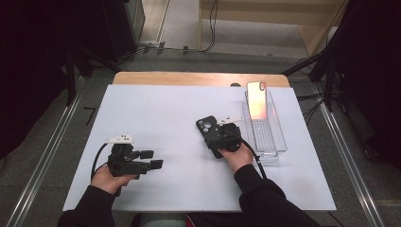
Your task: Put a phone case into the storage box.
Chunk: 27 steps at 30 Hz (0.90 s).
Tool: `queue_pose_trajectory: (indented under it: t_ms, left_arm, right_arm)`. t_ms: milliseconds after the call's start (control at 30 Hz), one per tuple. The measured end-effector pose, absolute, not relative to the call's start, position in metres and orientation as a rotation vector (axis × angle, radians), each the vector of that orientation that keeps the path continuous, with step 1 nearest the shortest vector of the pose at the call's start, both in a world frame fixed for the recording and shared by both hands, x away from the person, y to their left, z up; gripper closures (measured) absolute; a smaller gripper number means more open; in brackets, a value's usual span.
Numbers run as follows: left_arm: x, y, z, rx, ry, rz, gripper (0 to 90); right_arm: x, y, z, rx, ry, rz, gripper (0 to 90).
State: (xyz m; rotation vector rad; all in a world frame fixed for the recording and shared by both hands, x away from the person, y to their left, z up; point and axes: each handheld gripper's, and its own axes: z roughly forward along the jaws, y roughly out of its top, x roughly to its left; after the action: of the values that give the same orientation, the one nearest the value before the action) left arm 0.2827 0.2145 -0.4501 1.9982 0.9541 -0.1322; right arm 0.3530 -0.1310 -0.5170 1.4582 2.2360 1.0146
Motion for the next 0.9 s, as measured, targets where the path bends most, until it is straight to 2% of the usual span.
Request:
queue_pose_trajectory:
  t_ms: [367, 900]
  left_arm:
    - [0.283, 0.214, -0.449, 1.988, 0.96, -0.132, 31.6]
    - [0.289, 0.205, -0.437, 1.93, 1.06, -0.151, 31.5]
  right_arm:
    - [0.351, -0.135, -0.495, 1.441, 2.233, 1.105, 12.4]
    - [0.325, -0.132, -0.466, 1.439, 2.256, 1.258, 12.4]
